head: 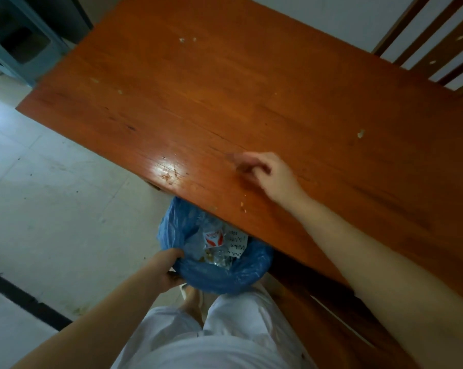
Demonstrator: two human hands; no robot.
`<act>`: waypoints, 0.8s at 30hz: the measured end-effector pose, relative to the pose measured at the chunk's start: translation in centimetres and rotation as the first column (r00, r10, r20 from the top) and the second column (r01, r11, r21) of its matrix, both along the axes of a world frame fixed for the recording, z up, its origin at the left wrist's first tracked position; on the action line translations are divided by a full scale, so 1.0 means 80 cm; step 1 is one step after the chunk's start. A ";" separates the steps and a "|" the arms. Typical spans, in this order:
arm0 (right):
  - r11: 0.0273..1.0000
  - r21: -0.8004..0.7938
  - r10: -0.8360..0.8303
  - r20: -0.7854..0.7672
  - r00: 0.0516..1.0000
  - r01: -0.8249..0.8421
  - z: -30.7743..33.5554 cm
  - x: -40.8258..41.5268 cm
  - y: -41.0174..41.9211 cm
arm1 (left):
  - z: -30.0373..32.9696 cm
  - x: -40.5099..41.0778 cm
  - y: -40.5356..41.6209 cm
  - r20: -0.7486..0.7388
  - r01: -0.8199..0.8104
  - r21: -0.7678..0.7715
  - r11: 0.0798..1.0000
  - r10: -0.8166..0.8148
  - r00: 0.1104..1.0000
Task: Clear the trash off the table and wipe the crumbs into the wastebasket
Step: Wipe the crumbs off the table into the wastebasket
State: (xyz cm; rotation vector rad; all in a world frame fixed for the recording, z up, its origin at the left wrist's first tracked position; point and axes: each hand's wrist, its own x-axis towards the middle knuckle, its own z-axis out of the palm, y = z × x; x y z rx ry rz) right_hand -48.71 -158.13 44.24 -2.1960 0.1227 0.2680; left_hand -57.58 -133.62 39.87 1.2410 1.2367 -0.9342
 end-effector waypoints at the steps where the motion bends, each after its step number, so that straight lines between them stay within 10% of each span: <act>1: 0.990 -0.041 -0.135 0.026 0.991 0.136 -0.004 0.015 -0.028 | 0.000 -0.001 0.000 0.001 0.002 0.002 1.000 -0.002 1.000; 5: 0.889 -0.288 -0.364 0.029 0.931 0.356 -0.035 0.032 -0.086 | 0.000 -0.005 0.002 0.001 0.023 0.009 1.000 -0.023 1.000; 19: 0.915 -0.202 0.373 0.096 0.923 -0.349 -0.041 -0.093 0.095 | 0.008 -0.016 0.002 0.001 0.013 0.005 1.000 -0.013 1.000; 24: 0.992 -0.098 -0.060 0.190 0.980 0.080 -0.015 -0.039 0.030 | 0.008 -0.014 -0.001 0.002 0.013 0.004 1.000 -0.013 1.000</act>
